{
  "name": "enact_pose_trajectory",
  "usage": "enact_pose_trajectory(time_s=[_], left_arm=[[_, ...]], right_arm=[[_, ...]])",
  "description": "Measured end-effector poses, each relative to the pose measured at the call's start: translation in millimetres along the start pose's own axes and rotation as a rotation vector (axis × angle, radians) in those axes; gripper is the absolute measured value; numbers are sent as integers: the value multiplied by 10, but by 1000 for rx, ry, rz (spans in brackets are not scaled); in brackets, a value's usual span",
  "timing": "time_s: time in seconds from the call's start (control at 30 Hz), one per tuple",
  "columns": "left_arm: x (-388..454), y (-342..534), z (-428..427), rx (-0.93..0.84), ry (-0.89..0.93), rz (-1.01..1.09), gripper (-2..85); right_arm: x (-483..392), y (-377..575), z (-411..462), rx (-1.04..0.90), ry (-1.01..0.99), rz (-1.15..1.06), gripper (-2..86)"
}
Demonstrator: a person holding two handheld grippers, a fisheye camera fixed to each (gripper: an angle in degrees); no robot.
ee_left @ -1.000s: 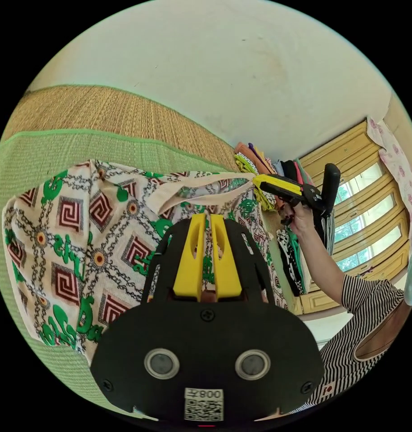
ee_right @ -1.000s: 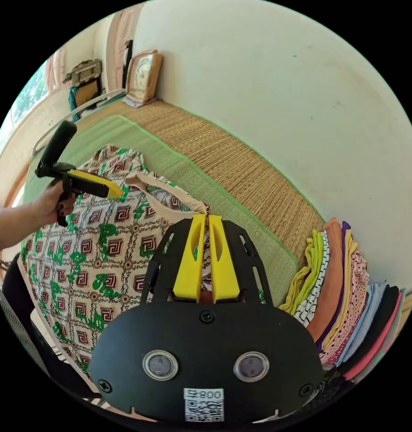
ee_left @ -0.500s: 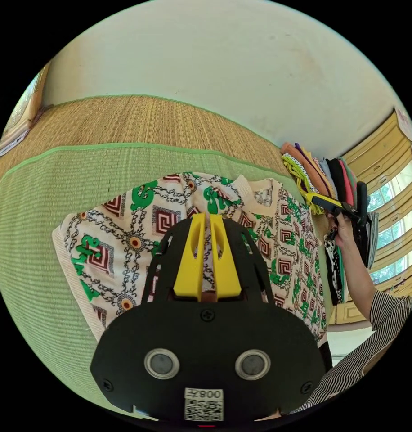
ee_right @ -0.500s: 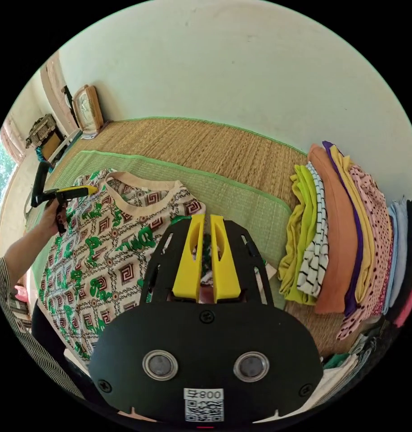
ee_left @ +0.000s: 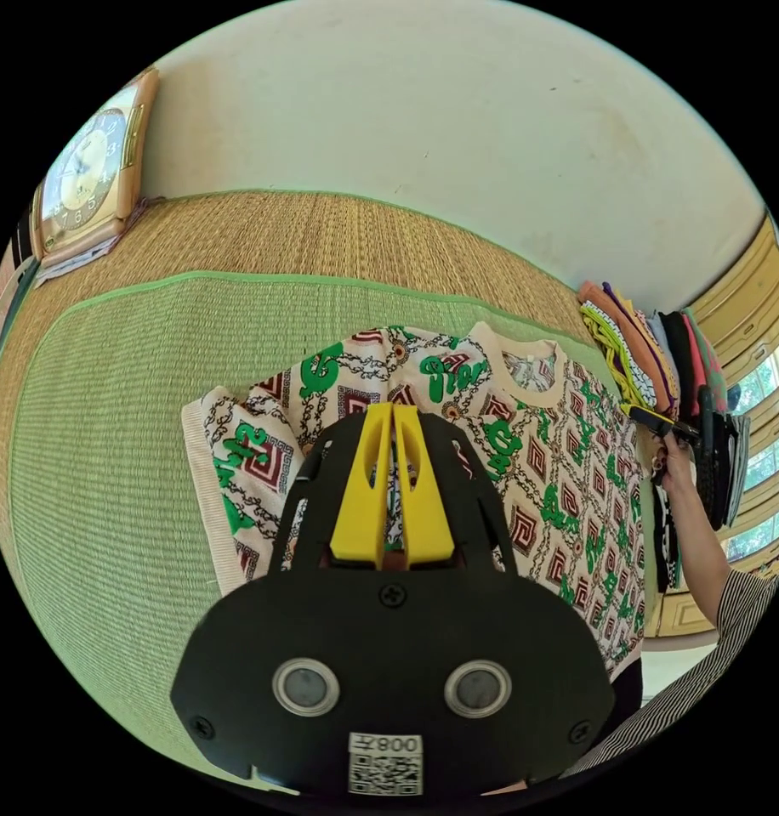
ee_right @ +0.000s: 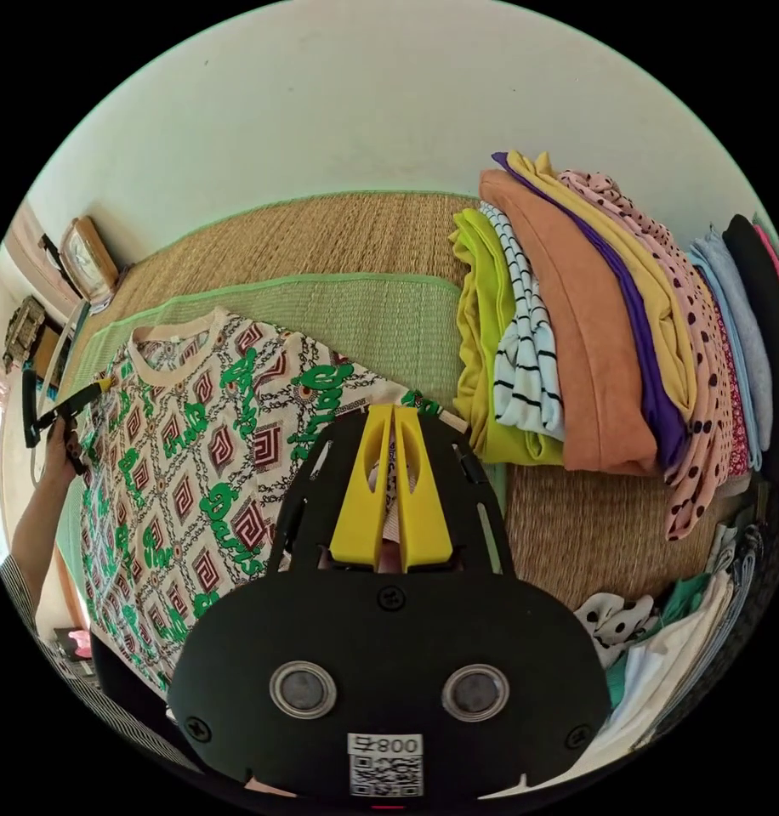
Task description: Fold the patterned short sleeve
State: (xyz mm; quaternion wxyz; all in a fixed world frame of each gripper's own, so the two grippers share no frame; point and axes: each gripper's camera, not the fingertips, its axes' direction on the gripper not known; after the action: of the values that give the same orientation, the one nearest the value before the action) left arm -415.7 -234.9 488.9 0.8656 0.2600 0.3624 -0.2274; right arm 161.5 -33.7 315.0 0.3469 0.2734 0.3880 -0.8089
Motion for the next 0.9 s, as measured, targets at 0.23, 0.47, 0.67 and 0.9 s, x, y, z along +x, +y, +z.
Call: enact_pose_trajectory(time_s=[0.23,0.47,0.67,0.9], left_arm=[[-171,349,-480,80,-37,-34,2],[-618,565,-635,23,-39,-234,1],[-702,665,-763,-11,-12,-238,1],[-692,607,-894,7,-4,-179,1]], right_arm=[[-118,515,-409,109,-61,-28,-3],[28,771,-163,3,-66,67,-3],[106,811,-182,-12,-78,135,0],[16,748,-254,14,-72,96,1]])
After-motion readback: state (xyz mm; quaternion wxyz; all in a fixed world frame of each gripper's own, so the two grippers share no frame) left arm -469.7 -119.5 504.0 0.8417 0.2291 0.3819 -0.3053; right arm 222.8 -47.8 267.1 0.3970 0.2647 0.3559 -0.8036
